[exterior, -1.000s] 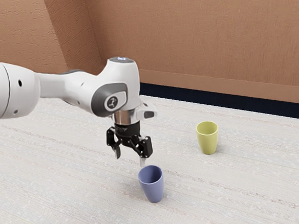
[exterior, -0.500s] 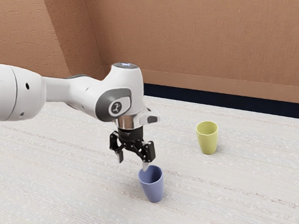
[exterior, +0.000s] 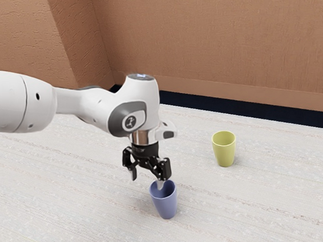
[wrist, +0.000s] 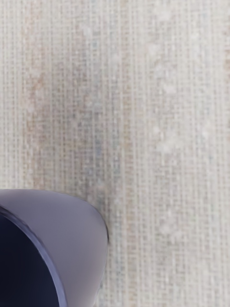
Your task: Place the left cup onto the right cup
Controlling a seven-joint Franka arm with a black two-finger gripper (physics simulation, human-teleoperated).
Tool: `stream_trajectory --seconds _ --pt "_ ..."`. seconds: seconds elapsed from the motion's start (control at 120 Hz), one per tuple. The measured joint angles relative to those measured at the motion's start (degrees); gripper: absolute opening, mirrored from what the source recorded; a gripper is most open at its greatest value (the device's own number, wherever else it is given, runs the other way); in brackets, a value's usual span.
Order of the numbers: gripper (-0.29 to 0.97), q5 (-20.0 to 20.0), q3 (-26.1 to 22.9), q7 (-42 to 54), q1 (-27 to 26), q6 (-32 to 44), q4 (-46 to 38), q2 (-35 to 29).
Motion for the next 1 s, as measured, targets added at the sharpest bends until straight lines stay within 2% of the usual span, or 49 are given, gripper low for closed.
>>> stream_trajectory --seconds 0.575,1.0 --pt "0.68 -0.32 -0.02 -0.02 -0.43 1.45 0.20 1.67" --pt "0.54 -0.63 -0.09 -0.06 -0.80 1.67 0.20 1.94"
